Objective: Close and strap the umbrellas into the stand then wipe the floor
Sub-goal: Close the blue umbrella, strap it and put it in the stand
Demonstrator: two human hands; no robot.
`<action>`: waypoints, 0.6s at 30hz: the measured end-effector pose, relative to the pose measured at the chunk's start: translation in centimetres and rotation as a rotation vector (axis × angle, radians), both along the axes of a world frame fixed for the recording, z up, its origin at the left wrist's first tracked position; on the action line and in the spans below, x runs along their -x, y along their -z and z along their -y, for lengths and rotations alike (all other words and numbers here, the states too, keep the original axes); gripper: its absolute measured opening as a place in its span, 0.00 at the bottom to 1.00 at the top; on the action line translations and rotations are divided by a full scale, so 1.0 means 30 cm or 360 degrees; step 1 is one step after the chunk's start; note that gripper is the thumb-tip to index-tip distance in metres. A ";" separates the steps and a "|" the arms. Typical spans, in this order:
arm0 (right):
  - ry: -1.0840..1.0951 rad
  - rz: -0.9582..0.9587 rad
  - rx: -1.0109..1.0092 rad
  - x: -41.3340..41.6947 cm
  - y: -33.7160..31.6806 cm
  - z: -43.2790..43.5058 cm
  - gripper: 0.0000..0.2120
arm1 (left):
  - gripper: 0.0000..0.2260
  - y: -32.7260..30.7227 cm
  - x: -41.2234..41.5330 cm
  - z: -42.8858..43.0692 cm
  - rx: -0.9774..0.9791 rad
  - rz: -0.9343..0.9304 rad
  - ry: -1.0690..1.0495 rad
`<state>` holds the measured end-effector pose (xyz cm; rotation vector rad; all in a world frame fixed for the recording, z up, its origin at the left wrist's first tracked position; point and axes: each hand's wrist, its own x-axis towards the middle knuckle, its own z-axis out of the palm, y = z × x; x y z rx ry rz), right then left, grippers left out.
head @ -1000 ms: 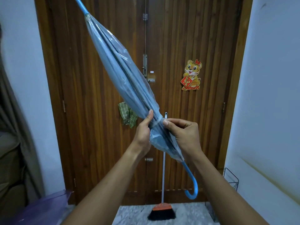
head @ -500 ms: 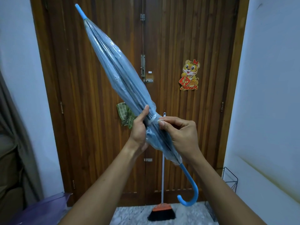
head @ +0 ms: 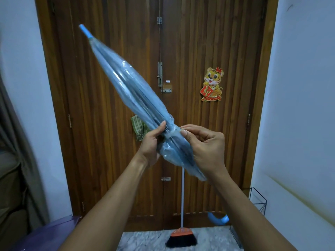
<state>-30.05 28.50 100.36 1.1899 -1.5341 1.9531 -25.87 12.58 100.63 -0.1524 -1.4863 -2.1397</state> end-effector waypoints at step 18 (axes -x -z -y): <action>-0.0063 0.0461 -0.0165 0.008 0.002 0.023 0.03 | 0.20 -0.011 -0.025 -0.053 -0.0035 -0.0199 0.0042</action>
